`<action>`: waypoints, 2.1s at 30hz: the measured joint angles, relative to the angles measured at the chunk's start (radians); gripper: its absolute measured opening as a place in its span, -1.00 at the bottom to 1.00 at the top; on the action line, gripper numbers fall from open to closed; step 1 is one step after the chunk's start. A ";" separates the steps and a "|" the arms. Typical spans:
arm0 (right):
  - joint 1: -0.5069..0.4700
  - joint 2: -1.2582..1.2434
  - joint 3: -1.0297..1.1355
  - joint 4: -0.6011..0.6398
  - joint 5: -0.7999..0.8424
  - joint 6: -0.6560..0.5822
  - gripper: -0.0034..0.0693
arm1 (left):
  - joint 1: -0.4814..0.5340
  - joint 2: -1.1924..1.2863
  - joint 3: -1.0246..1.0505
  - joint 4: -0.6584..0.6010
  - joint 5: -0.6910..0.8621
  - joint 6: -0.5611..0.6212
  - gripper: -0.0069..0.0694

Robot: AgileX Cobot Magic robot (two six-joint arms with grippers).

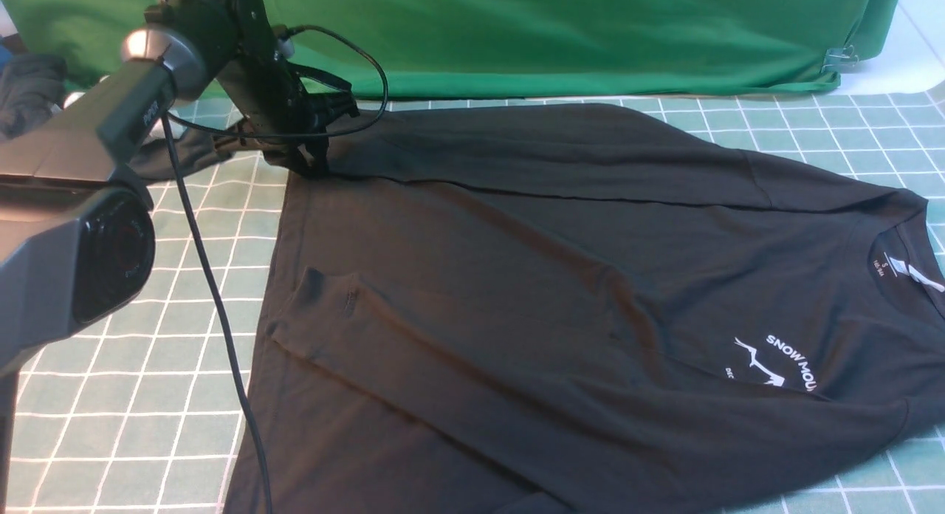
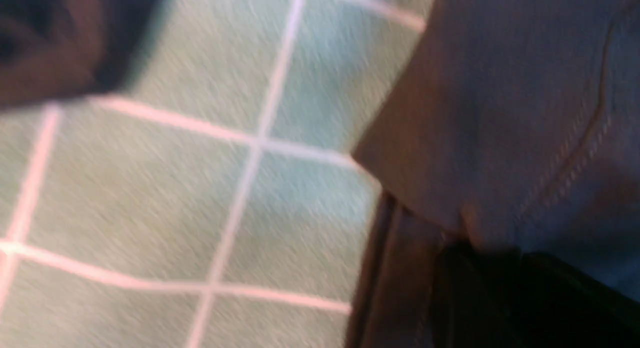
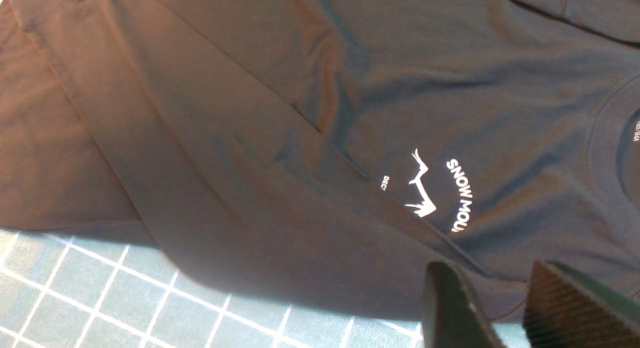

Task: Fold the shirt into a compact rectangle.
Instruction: 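Grab the top left corner of the dark shirt with the left gripper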

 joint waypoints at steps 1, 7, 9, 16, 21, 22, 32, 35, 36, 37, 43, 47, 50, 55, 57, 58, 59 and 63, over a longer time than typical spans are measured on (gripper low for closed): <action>0.000 0.000 0.000 0.000 0.000 0.000 -0.31 | 0.000 0.001 0.000 -0.025 0.002 0.000 -0.40; 0.000 0.000 0.000 0.000 0.000 0.000 -0.31 | 0.000 0.001 0.000 -0.061 -0.010 0.000 -0.15; 0.000 0.000 0.000 0.000 0.000 0.000 -0.31 | 0.000 0.001 0.000 -0.062 -0.014 0.000 -0.06; 0.000 0.000 0.000 0.000 0.001 0.000 -0.31 | 0.000 0.001 0.005 -0.059 -0.040 -0.049 0.07; 0.000 0.000 0.000 0.000 0.000 0.000 -0.31 | 0.000 0.001 0.005 -0.063 -0.074 -0.056 0.03; 0.000 0.000 0.000 0.000 0.000 0.000 -0.31 | 0.000 0.001 0.005 -0.062 -0.076 -0.056 0.03; 0.000 0.000 0.000 0.000 0.000 0.000 -0.30 | 0.000 0.001 0.005 -0.082 -0.133 0.009 -0.79; 0.000 0.000 0.000 0.000 -0.001 0.000 -0.29 | 0.000 0.001 0.005 -0.087 -0.131 0.031 -0.79; 0.000 0.000 0.000 0.000 -0.002 0.000 -0.29 | 0.000 0.001 0.005 -0.090 -0.130 0.034 -0.79; 0.000 0.000 0.000 0.000 -0.002 0.000 -0.29 | 0.000 0.000 0.005 -0.093 -0.127 0.034 -0.79; 0.000 0.000 0.000 0.000 -0.003 0.000 -0.29 | 0.000 -0.035 0.006 -0.138 -0.117 0.058 -0.79; 0.000 0.000 0.000 0.000 -0.004 0.000 -0.28 | 0.000 -0.060 0.006 -0.134 -0.089 0.060 -0.79; 0.000 0.000 0.000 0.000 -0.004 0.000 -0.27 | 0.000 -0.060 0.006 -0.095 -0.044 0.060 -0.79; 0.000 0.000 0.000 0.000 -0.005 -0.003 -0.26 | 0.000 -0.059 0.006 -0.008 0.049 0.036 -0.75; 0.000 0.000 0.000 0.000 -0.005 -0.003 -0.26 | 0.000 -0.056 0.006 0.002 0.058 -0.016 -0.68; 0.000 0.000 0.000 0.000 -0.005 -0.003 -0.26 | 0.000 -0.056 0.006 0.003 0.058 -0.022 -0.67; 0.000 0.000 0.000 0.000 -0.005 -0.003 -0.26 | 0.000 -0.051 0.006 0.004 0.059 -0.079 -0.59; 0.000 0.000 0.000 0.000 -0.007 -0.003 -0.26 | 0.000 -0.028 0.006 0.003 0.062 -0.256 -0.31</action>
